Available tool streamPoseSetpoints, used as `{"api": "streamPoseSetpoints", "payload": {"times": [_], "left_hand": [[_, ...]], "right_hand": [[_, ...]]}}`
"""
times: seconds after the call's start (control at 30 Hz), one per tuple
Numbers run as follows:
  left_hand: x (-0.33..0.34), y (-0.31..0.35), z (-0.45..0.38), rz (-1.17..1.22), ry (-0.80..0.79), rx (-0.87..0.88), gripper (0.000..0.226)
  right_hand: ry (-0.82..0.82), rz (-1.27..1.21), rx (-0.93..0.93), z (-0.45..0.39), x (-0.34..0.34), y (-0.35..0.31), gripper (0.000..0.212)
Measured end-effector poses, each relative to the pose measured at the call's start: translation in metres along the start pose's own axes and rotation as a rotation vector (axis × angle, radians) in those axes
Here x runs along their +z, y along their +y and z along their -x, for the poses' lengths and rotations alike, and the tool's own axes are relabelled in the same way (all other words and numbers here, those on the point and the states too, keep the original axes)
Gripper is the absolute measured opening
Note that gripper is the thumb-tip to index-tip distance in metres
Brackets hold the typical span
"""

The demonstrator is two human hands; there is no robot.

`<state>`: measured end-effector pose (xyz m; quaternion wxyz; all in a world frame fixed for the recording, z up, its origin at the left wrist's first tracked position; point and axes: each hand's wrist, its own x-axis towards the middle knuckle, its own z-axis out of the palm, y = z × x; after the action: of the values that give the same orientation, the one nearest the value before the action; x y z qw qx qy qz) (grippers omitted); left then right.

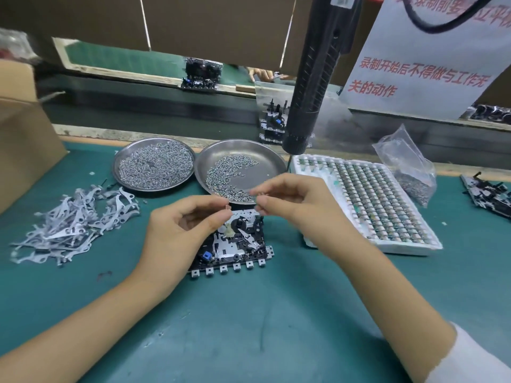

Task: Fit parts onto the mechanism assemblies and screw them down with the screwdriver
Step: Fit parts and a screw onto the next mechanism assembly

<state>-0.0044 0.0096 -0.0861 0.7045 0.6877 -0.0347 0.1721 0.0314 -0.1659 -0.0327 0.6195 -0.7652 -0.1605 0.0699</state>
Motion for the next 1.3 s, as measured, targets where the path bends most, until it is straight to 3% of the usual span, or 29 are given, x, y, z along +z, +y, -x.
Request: {"api": "streamPoseSetpoints", "payload": {"times": [0.1,0.27,0.5,1.3], "left_hand": [[0.000,0.001,0.001,-0.001,-0.005,0.018,0.017],[0.001,0.000,0.000,-0.007,-0.028,0.052,0.018],[0.000,-0.002,-0.001,-0.001,-0.063,0.070,0.017],[0.001,-0.002,0.001,0.002,-0.081,0.043,0.018]], "right_hand": [[0.022,-0.209,0.041,-0.006,0.018,0.015,0.016],[0.066,-0.307,0.076,-0.002,0.019,0.028,0.027],[0.004,-0.341,0.096,0.000,0.020,0.029,0.023],[0.026,-0.300,0.073,0.003,0.022,0.032,0.018]]}}
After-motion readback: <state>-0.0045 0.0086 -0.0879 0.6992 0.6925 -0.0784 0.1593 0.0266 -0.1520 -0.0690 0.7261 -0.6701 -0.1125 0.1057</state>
